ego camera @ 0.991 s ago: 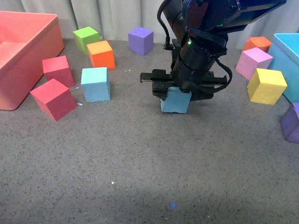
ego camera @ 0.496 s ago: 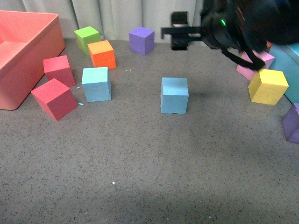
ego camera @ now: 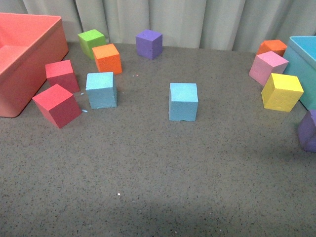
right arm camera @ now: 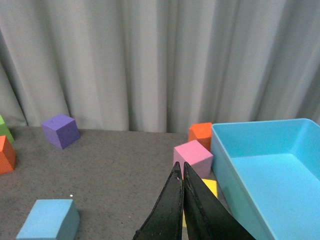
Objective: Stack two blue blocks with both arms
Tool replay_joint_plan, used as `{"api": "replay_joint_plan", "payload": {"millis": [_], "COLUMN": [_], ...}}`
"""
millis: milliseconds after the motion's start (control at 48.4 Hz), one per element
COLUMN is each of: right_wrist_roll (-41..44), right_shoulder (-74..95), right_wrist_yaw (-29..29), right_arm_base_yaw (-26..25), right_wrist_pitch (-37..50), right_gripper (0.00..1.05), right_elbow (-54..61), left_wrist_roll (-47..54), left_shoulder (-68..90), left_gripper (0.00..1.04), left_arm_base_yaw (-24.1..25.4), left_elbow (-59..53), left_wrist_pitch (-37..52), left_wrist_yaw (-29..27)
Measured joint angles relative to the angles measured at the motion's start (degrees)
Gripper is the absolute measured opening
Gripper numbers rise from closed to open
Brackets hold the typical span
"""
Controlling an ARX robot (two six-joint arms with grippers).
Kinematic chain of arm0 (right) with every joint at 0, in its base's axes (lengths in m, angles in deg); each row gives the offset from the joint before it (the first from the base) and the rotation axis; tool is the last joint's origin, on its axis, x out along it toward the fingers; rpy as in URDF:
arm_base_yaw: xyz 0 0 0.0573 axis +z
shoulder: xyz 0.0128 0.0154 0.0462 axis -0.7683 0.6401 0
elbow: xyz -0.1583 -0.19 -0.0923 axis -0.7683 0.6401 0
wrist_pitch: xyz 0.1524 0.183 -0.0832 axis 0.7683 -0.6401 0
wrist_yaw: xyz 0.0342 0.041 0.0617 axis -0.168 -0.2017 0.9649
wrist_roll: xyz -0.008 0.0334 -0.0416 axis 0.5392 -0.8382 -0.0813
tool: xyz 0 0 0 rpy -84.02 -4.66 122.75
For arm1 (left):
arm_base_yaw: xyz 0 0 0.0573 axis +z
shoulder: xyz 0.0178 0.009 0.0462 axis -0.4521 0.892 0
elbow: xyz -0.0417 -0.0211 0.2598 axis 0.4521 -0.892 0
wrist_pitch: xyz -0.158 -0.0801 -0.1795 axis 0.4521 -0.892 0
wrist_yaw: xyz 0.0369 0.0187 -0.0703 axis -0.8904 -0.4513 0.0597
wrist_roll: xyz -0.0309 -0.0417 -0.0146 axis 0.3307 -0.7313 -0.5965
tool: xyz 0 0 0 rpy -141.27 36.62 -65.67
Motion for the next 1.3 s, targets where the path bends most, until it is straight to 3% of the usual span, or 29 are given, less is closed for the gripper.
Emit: {"api": "replay_joint_plan", "payload": {"millis": [578,1301], "right_wrist_roll": [-0.02,-0.02], "right_shoulder": [-29.18,-56.57], "right_wrist_yaw": [8.66,9.07], "right_arm_base_yaw": [-9.35,-9.49], "right_wrist_pitch": [-15.37,-39.04], "right_gripper": [0.01,0.01], "right_elbow": [14.05,16.96], "left_wrist_roll": [0.00,0.00], "left_shoulder": [0.00,0.00], "left_gripper": [0.98,0.98], "left_arm_base_yaw": [0.00,0.00], "left_elbow": [0.00,0.00], "left_wrist_pitch": [0.00,0.00], "left_wrist_yaw": [0.00,0.00]}}
